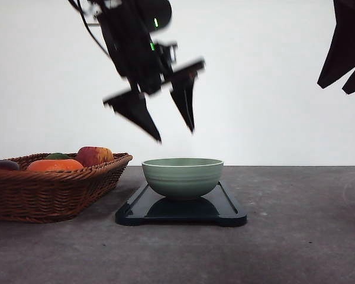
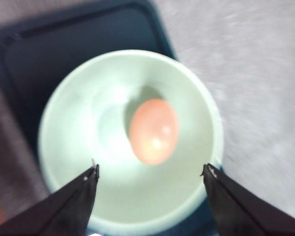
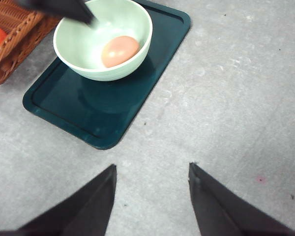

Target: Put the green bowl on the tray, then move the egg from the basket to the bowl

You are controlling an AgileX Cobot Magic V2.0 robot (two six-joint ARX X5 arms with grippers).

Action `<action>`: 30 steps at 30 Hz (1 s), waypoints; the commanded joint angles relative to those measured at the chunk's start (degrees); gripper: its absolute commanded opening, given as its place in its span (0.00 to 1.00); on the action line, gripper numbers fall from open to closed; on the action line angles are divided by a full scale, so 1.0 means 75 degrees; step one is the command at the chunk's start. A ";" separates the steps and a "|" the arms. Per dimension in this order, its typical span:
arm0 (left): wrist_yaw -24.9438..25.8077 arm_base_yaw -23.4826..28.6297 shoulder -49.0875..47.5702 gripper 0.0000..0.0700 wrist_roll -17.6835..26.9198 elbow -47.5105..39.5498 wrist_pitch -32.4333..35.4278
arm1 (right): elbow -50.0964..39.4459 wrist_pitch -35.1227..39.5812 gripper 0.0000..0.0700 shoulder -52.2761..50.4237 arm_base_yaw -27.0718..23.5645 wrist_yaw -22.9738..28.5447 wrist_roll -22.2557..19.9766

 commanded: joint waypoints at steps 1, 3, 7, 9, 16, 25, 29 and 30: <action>-0.0014 -0.0100 -0.0120 0.62 0.0584 0.0209 -0.0167 | 0.0015 0.0035 0.41 0.0058 0.0032 -0.0001 0.0079; -0.0015 -0.0112 -0.0363 0.62 0.0668 0.0181 -0.0403 | 0.0015 0.0038 0.41 0.0058 0.0032 0.0006 0.0079; -0.0070 -0.0110 -0.0988 0.61 0.0676 -0.0211 -0.0397 | 0.0015 0.0035 0.41 0.0058 0.0032 0.0003 0.0079; -0.0130 -0.0109 -0.1393 0.61 0.0660 -0.0582 -0.0179 | 0.0015 0.0035 0.41 0.0058 0.0032 0.0006 0.0082; -0.0460 -0.0055 -0.3144 0.61 0.0579 -0.2273 0.0502 | 0.0015 0.0006 0.41 0.0058 0.0032 0.0000 0.0082; -0.0847 0.0271 -0.5641 0.61 0.0073 -0.4994 0.1300 | 0.0015 -0.0019 0.41 0.0058 0.0032 -0.0003 0.0079; -0.0924 0.0441 -0.6819 0.61 -0.0222 -0.6112 0.1352 | 0.0015 -0.0017 0.41 0.0058 0.0032 0.0000 0.0079; -0.0960 0.0476 -0.7065 0.61 -0.0291 -0.6325 0.1352 | 0.0015 -0.0017 0.41 0.0058 0.0032 0.0000 0.0079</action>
